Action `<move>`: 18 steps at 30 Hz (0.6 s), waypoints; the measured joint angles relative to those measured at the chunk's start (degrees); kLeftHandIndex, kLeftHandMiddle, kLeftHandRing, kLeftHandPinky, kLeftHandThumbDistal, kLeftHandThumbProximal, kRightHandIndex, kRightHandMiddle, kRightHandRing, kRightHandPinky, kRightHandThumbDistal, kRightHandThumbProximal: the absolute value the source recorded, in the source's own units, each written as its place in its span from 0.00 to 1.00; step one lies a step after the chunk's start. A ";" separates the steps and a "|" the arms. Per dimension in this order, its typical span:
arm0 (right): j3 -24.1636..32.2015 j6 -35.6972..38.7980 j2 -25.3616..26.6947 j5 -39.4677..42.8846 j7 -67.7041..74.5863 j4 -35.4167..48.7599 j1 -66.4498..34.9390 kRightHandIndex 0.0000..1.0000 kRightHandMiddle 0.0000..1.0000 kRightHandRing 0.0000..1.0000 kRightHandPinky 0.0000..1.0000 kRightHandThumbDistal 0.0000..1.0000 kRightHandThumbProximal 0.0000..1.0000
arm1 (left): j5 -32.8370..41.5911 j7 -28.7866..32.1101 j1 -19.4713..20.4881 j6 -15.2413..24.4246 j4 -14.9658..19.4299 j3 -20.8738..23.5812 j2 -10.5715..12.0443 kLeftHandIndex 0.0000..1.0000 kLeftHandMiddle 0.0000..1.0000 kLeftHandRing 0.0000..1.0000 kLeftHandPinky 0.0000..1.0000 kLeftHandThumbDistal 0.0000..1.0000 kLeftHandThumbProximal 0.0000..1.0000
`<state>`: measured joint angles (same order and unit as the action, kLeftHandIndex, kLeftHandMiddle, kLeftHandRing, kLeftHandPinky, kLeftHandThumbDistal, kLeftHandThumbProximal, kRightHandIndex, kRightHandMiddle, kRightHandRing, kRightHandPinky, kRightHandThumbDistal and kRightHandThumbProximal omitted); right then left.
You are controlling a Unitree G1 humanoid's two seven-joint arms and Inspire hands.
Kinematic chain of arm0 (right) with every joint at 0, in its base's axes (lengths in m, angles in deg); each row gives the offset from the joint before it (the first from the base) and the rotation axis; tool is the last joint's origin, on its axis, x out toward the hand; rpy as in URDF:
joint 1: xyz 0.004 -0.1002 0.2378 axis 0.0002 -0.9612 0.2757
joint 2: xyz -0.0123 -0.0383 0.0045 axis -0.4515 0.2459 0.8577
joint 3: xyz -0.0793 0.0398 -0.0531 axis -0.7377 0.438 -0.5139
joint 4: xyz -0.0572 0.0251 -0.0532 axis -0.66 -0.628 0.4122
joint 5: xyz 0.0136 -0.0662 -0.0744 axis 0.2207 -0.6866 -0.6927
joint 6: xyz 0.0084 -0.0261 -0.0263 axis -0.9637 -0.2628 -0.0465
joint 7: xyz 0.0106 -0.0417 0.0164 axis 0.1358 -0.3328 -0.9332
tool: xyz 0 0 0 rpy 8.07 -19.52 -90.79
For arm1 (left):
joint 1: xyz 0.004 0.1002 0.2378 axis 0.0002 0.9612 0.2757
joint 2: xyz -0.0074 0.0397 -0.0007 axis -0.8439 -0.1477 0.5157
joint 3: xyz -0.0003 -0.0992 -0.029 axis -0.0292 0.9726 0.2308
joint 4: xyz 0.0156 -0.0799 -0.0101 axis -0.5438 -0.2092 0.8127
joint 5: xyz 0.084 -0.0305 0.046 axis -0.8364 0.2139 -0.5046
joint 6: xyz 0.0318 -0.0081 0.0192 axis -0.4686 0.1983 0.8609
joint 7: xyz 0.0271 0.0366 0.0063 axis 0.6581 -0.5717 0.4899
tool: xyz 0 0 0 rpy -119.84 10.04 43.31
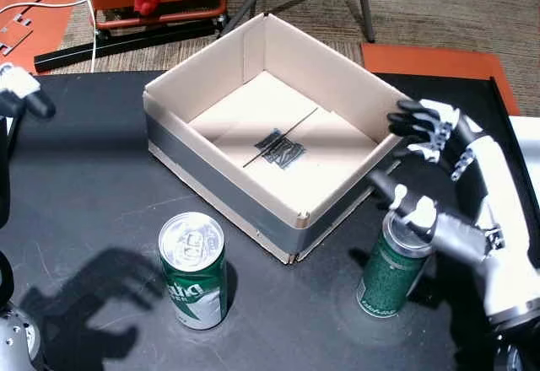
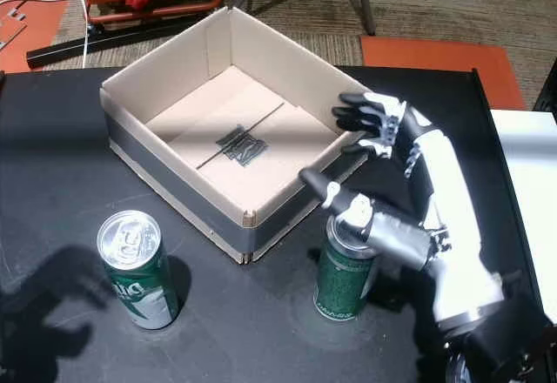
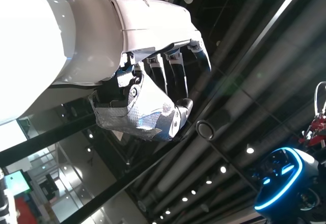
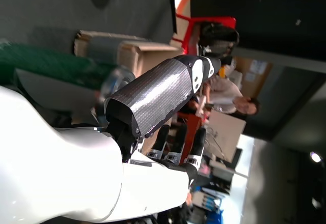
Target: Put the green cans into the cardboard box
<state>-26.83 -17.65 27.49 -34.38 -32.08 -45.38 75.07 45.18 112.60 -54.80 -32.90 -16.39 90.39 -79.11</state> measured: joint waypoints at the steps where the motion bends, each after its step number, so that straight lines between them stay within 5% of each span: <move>1: -0.03 -0.15 0.00 0.02 -0.07 0.42 -0.35 0.58 0.70 0.73 0.72 1.00 0.30 | 0.09 0.00 -0.02 -0.20 -0.01 0.10 -0.20 0.51 0.62 0.64 0.85 0.26 0.00; 6: -0.17 -1.42 -0.18 0.26 -0.95 0.82 -1.04 0.60 0.70 0.72 0.71 1.00 0.31 | 0.38 0.00 -0.20 -0.01 -0.55 1.12 0.39 0.50 0.61 0.62 0.82 0.17 0.00; 15: -0.21 -1.58 -0.96 0.31 -1.67 0.47 -1.01 0.61 0.69 0.70 0.69 1.00 0.31 | 1.86 0.02 -0.59 -0.69 -0.81 2.90 2.34 0.50 0.55 0.60 0.82 0.19 0.00; 18: -0.24 -2.21 -1.38 0.42 -2.06 0.47 -0.95 0.61 0.70 0.70 0.69 1.00 0.32 | 2.10 0.02 -0.53 -1.08 -0.78 3.64 3.30 0.50 0.46 0.53 0.82 0.22 0.00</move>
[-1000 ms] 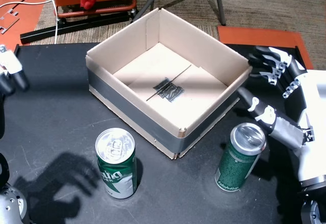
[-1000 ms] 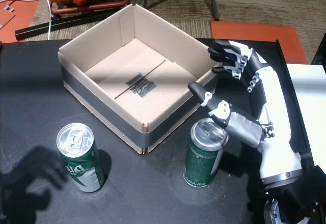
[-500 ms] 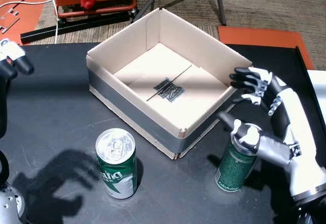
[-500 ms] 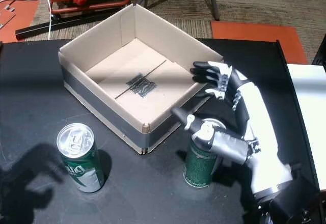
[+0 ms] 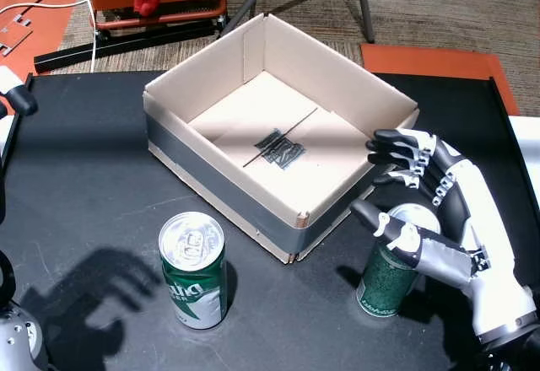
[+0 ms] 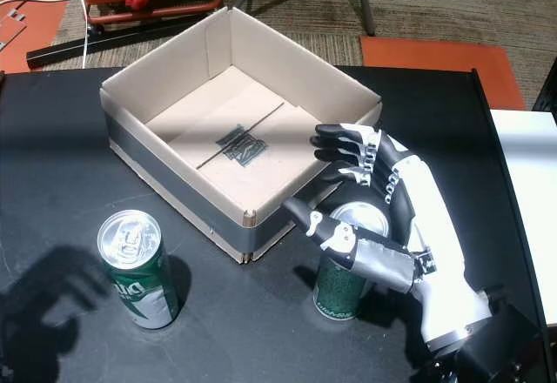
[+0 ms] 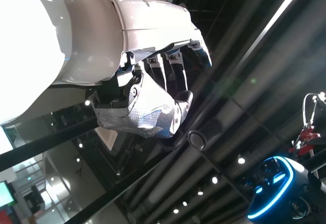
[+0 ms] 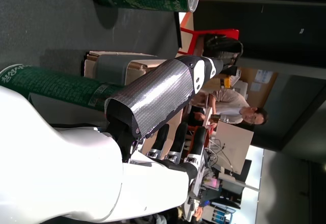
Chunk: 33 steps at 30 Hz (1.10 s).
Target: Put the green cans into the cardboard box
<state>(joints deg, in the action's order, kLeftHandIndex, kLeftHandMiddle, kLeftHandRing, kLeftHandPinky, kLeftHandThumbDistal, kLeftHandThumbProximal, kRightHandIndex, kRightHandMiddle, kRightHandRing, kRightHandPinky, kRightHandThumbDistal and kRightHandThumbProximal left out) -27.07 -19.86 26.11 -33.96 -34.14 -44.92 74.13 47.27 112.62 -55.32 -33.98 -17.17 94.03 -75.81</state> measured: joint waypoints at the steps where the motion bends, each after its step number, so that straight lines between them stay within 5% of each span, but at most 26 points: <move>1: 0.00 -0.17 -0.08 0.00 -0.03 -0.04 0.08 0.61 0.70 0.70 0.69 1.00 0.32 | 0.07 0.01 0.12 -0.71 0.04 0.11 0.37 0.48 0.42 0.50 0.83 0.19 0.00; 4: 0.11 -0.26 -0.16 0.02 -0.07 -0.64 0.35 0.61 0.70 0.69 0.69 1.00 0.31 | 0.20 0.03 0.86 -2.64 0.22 0.28 0.73 0.49 0.42 0.53 0.86 0.00 0.00; 7: 0.32 -0.33 -0.32 0.17 -0.21 -2.43 0.71 0.61 0.70 0.69 0.69 1.00 0.30 | 0.78 0.03 1.09 -4.78 0.21 0.26 0.41 0.48 0.48 0.63 0.87 0.00 0.29; 8: 0.40 -0.37 -0.45 0.53 -0.41 -3.07 0.93 0.60 0.70 0.70 0.69 1.00 0.31 | 1.42 0.03 1.10 -5.89 0.22 0.02 -0.02 0.40 0.40 0.53 0.83 0.07 0.22; 14: 0.47 -0.33 -0.65 0.82 -0.47 -4.85 2.11 0.59 0.70 0.70 0.69 1.00 0.32 | 1.53 0.03 0.96 -5.70 0.14 1.03 0.09 0.46 0.37 0.49 0.87 0.03 0.09; 15: 0.47 -0.32 -0.66 0.80 -0.41 -4.93 2.14 0.59 0.70 0.70 0.69 1.00 0.32 | 1.44 0.03 0.96 -5.56 0.13 1.07 0.04 0.46 0.37 0.50 0.88 0.08 0.08; 18: 0.44 -0.33 -0.66 0.69 -0.13 -4.97 2.14 0.58 0.70 0.70 0.69 1.00 0.31 | 1.38 0.03 0.93 -3.91 0.08 1.12 -0.36 0.48 0.40 0.55 0.89 0.00 0.16; 22: 0.39 -0.73 -0.65 0.69 -0.08 -4.96 2.13 0.55 0.70 0.71 0.69 1.00 0.33 | 1.38 0.03 0.78 -3.52 -0.07 1.28 -0.68 0.46 0.34 0.45 0.84 0.05 0.05; 24: 0.37 -1.37 -0.63 0.68 -0.09 -4.91 2.10 0.54 0.70 0.71 0.69 1.00 0.33 | 1.36 0.03 0.76 -3.49 -0.37 1.60 -0.64 0.50 0.38 0.51 0.88 0.01 0.11; 27: 0.31 -2.03 -0.61 0.65 -0.07 -4.60 1.90 0.55 0.70 0.71 0.69 1.00 0.34 | 1.36 0.03 0.72 -2.93 -0.43 1.64 -0.62 0.46 0.35 0.46 0.87 0.00 0.15; 33: 0.31 -1.97 -0.54 0.58 -0.11 -4.52 1.54 0.57 0.69 0.71 0.69 1.00 0.34 | 1.24 0.03 0.52 -2.18 -1.04 1.95 -0.70 0.45 0.34 0.43 0.85 0.02 0.08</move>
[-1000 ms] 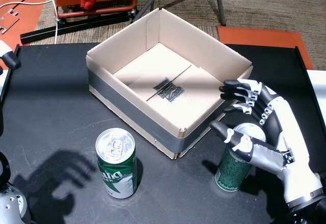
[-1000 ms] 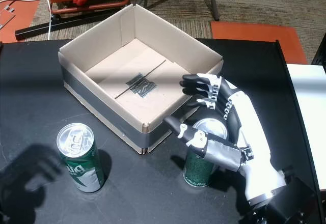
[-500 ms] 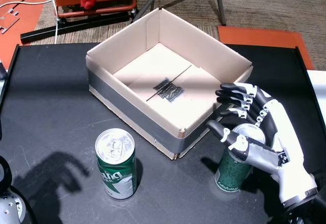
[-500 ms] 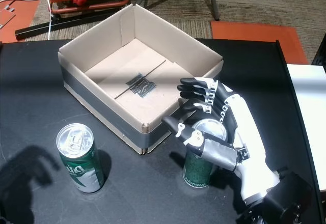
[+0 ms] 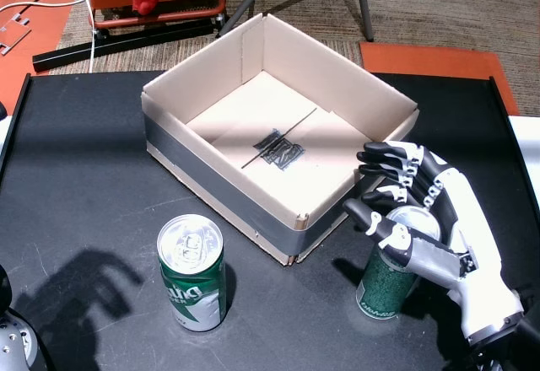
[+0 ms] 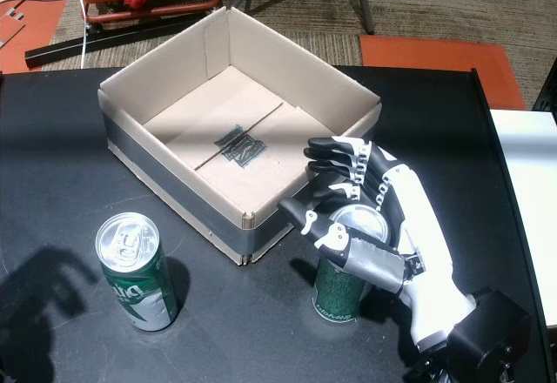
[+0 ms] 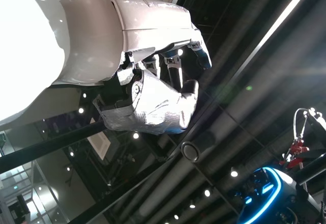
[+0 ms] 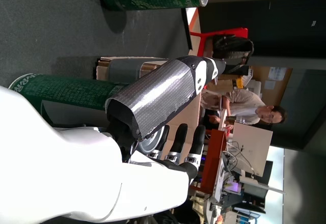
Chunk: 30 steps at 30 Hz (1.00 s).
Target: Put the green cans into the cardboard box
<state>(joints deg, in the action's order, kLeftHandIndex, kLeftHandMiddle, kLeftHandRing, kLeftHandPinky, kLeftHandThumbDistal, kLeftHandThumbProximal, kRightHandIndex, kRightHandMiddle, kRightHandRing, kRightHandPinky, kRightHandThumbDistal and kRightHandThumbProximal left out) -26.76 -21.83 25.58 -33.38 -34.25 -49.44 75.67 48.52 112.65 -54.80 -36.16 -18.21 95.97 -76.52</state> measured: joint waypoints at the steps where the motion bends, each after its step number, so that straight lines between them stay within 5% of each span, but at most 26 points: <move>1: 0.01 0.12 0.00 0.00 -0.04 -0.09 -0.03 0.57 0.69 0.71 0.69 1.00 0.34 | -0.05 0.00 -0.03 0.10 -0.21 0.18 0.00 0.46 0.34 0.42 0.83 0.04 0.04; 3: 0.02 0.44 0.01 -0.03 -0.02 -0.29 -0.14 0.57 0.68 0.70 0.69 1.00 0.33 | -0.08 0.00 -0.02 -0.38 -0.42 0.40 0.00 0.46 0.33 0.42 0.84 0.00 0.03; 11: -0.04 1.54 0.02 -0.16 -0.35 -1.24 -0.90 0.58 0.68 0.69 0.69 1.00 0.32 | -0.91 0.00 -0.03 -1.20 -0.42 1.10 0.42 0.47 0.37 0.46 0.80 0.15 0.00; 14: -0.17 2.31 0.13 -1.18 0.08 -2.33 -1.08 0.56 0.67 0.70 0.69 1.00 0.31 | -0.94 0.00 0.01 -2.46 -0.43 1.33 0.48 0.47 0.36 0.47 0.85 0.00 0.03; 17: -0.26 2.83 0.13 -1.97 0.53 -2.87 -1.13 0.55 0.66 0.69 0.69 1.00 0.32 | -1.00 0.00 -0.06 -2.39 -0.42 1.35 0.46 0.44 0.33 0.42 0.77 0.19 0.00; 22: -0.43 3.05 0.09 -2.35 0.67 -3.41 -1.14 0.55 0.66 0.68 0.68 1.00 0.31 | -2.10 0.00 -0.28 -2.72 -0.44 2.82 1.27 0.43 0.34 0.43 0.75 0.34 0.00; 27: -0.64 2.87 -0.10 -2.80 1.34 -3.38 -1.25 0.55 0.67 0.68 0.68 1.00 0.31 | -2.58 0.00 -0.29 -3.46 -0.43 3.29 1.26 0.41 0.32 0.42 0.76 0.22 0.00; 30: -0.75 2.73 -0.32 -3.10 1.68 -3.39 -1.25 0.54 0.66 0.68 0.68 1.00 0.32 | -3.10 0.00 -0.48 -3.18 -0.43 4.12 1.57 0.43 0.34 0.44 0.73 0.26 0.00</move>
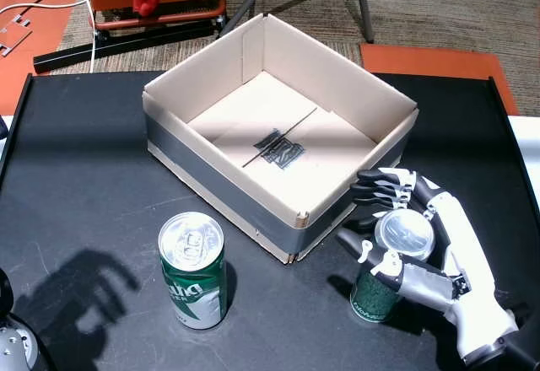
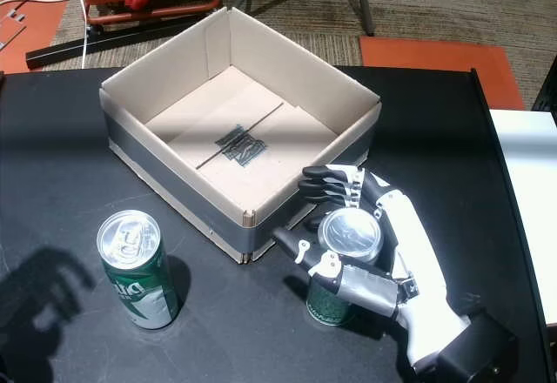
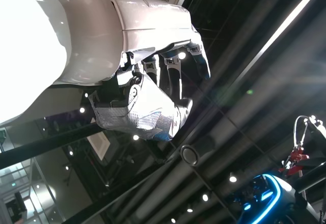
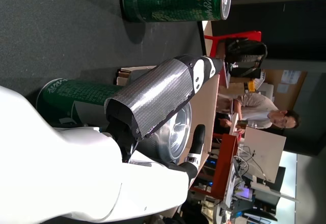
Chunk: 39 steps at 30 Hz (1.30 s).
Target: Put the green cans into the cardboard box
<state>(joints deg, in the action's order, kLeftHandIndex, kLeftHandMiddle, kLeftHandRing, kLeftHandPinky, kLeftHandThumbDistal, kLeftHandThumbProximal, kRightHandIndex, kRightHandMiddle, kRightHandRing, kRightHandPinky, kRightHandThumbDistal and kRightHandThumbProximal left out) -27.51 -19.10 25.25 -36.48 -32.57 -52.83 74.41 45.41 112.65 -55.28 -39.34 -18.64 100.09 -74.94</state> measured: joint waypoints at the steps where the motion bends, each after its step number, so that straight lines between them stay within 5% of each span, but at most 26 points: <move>1: -0.06 -0.02 -0.05 -0.12 0.15 -0.01 0.00 0.53 0.66 0.68 0.67 1.00 0.31 | -0.15 0.00 -0.03 0.00 0.00 0.13 0.13 0.43 0.35 0.44 0.74 0.28 0.00; 5: -0.34 -0.39 -0.20 -0.26 1.00 -1.26 0.22 0.51 0.65 0.67 0.67 1.00 0.32 | -0.23 0.00 -0.03 -0.81 0.00 0.10 0.12 0.43 0.33 0.42 0.74 0.29 0.00; 9: -0.62 -0.61 -0.19 -1.19 2.06 -3.60 0.71 0.50 0.63 0.66 0.66 1.00 0.31 | -0.20 0.00 -0.02 -2.11 0.13 -0.07 0.11 0.46 0.35 0.44 0.81 0.04 0.00; 12: -0.77 -0.66 -0.19 -1.55 2.55 -4.94 1.55 0.48 0.62 0.65 0.65 1.00 0.32 | -0.21 0.00 -0.10 -1.31 0.28 -0.45 -0.06 0.48 0.35 0.45 0.80 0.18 0.00; 15: -0.94 -0.66 -0.14 -2.55 3.83 -6.05 1.92 0.47 0.61 0.63 0.64 1.00 0.30 | -0.09 0.00 -0.10 -1.25 0.26 -0.90 -0.54 0.44 0.33 0.45 0.85 0.00 0.07; 32: -1.58 -0.48 0.00 -3.94 5.77 -10.01 3.29 0.44 0.57 0.60 0.59 1.00 0.30 | 1.36 0.00 -0.09 0.71 1.04 -3.09 -1.04 0.44 0.36 0.52 0.86 0.00 0.15; 36: -1.58 -0.26 0.00 -3.95 5.83 -11.15 3.89 0.44 0.56 0.59 0.59 0.99 0.30 | 2.08 0.00 -0.02 0.72 1.09 -3.56 -0.96 0.45 0.36 0.51 0.85 0.00 0.10; 39: -1.59 0.03 0.00 -4.01 6.18 -11.92 4.25 0.44 0.56 0.59 0.59 0.98 0.27 | 2.10 0.00 0.02 0.89 1.10 -3.80 -1.09 0.47 0.40 0.57 0.85 0.01 0.18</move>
<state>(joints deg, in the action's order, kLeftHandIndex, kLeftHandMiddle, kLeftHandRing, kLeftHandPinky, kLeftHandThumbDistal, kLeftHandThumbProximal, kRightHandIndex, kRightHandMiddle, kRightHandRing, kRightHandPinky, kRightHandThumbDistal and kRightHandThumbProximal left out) -29.10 -19.08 25.25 -40.50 -26.38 -64.75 78.66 47.51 112.65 -55.26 -38.46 -17.54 96.29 -76.03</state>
